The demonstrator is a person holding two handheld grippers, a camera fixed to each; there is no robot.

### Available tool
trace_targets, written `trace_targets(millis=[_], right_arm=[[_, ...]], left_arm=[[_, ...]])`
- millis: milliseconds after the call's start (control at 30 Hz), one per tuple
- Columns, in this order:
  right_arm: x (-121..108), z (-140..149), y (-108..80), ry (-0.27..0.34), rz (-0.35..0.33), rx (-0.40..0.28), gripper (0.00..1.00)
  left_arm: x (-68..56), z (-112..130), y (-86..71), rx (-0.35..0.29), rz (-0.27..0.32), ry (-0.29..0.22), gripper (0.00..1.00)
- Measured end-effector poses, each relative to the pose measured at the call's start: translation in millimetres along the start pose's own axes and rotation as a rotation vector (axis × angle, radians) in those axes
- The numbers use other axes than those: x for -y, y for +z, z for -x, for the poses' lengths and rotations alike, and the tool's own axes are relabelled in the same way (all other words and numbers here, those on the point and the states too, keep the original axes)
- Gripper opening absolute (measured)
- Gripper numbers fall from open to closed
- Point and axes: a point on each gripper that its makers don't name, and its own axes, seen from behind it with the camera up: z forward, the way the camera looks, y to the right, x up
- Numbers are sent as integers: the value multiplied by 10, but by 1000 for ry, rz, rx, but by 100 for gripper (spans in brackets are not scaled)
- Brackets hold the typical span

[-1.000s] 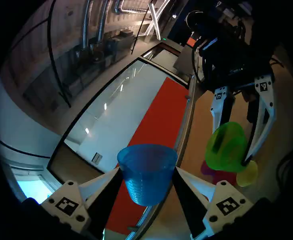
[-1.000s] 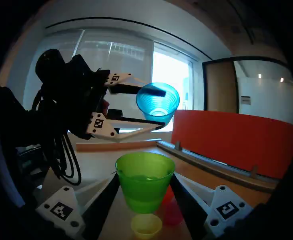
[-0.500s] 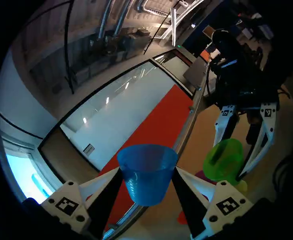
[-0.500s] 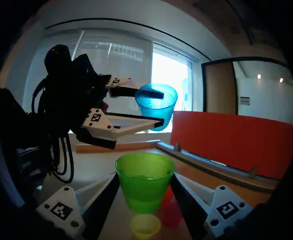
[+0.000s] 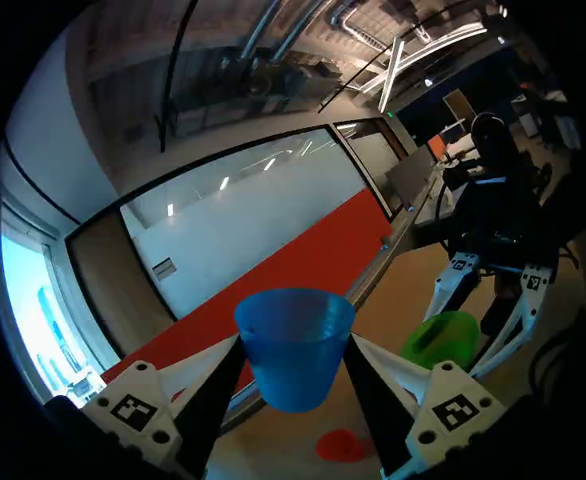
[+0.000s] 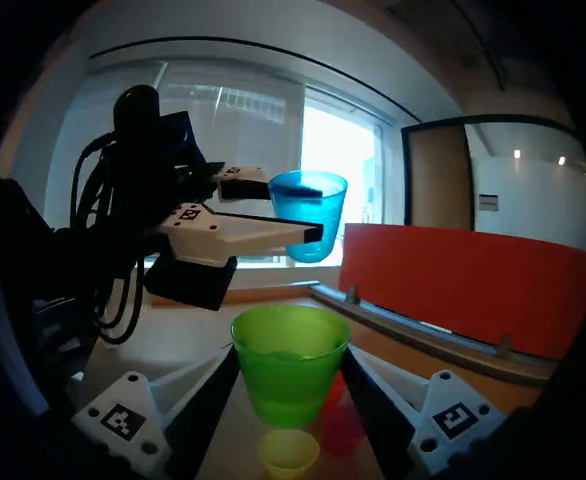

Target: Pour water

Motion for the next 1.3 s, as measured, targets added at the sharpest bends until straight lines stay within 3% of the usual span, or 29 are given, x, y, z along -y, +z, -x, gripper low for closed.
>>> trace_targets(millis=[200,800,1100,1300], right_arm=[[-8,-26,0,4,2,-3,88],[-2,-115,-20,15,6,-6,88],[-9,-150,-23,18,3,-6,88],[0,-144,-20,17,-3,4,88]], left_arm=[[47,-54,-31,-16,8,-117,82],[40,61,-91,0,60,-394,82],[7,134,-87,20,74,-473,82],[5,165,-94,31,78,-464,82]])
